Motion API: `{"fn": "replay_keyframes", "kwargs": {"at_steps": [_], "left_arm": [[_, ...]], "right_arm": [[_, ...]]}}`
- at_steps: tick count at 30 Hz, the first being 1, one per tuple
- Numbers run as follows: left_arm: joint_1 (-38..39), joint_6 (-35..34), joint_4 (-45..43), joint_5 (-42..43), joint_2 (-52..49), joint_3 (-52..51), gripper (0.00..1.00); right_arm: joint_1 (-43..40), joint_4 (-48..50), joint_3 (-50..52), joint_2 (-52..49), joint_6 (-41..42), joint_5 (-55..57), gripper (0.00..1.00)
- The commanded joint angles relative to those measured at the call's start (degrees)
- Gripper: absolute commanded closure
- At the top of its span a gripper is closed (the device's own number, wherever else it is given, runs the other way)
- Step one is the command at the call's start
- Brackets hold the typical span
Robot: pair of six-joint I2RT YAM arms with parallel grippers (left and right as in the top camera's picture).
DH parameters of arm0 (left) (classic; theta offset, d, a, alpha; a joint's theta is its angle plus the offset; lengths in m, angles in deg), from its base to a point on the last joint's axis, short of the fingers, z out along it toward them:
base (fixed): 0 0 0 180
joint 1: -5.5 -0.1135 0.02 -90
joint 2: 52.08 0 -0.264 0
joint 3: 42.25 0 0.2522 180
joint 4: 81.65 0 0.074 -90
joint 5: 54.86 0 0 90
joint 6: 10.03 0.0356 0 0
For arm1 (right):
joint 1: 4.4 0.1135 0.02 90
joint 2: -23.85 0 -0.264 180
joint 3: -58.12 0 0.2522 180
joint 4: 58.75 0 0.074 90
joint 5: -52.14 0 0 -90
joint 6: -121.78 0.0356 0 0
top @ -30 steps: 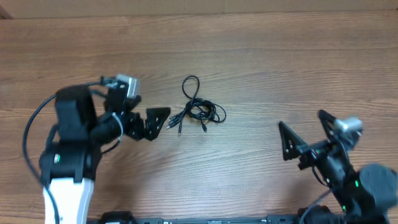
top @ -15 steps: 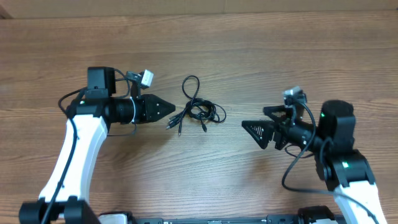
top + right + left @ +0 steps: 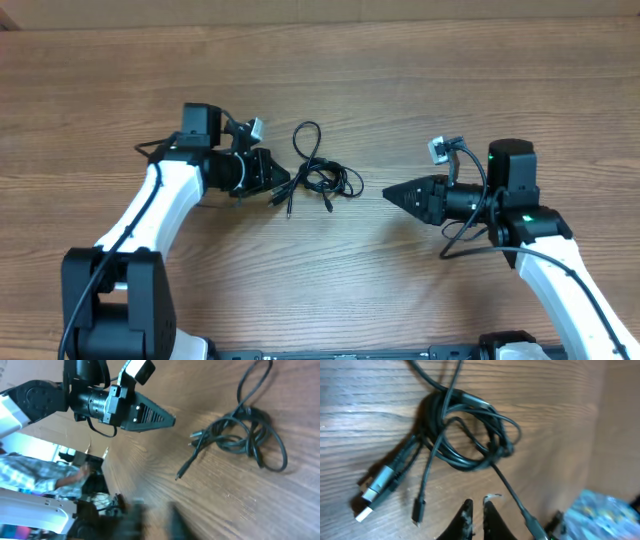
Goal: Untangle cables
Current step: 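Move both grippers inward toward the black cable bundle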
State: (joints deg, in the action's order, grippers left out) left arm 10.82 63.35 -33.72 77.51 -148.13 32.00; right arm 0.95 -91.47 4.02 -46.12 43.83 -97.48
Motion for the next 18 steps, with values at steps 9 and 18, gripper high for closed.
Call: {"fn": "replay_keyframes", "kwargs": {"at_steps": [9,18], "left_arm": [[6.1,-11.1,-8.3,-16.0,-2.2,1.2,0.54],[9.1,-14.4,-10.3,-20.2,-2.6,1.1,0.58]], "right_arm": [[0.3,0.0,-1.7,-6.1,3.3,0.0,0.96],[0.3,-0.7,-1.7,-6.4,3.3,1.0,0.89]]}}
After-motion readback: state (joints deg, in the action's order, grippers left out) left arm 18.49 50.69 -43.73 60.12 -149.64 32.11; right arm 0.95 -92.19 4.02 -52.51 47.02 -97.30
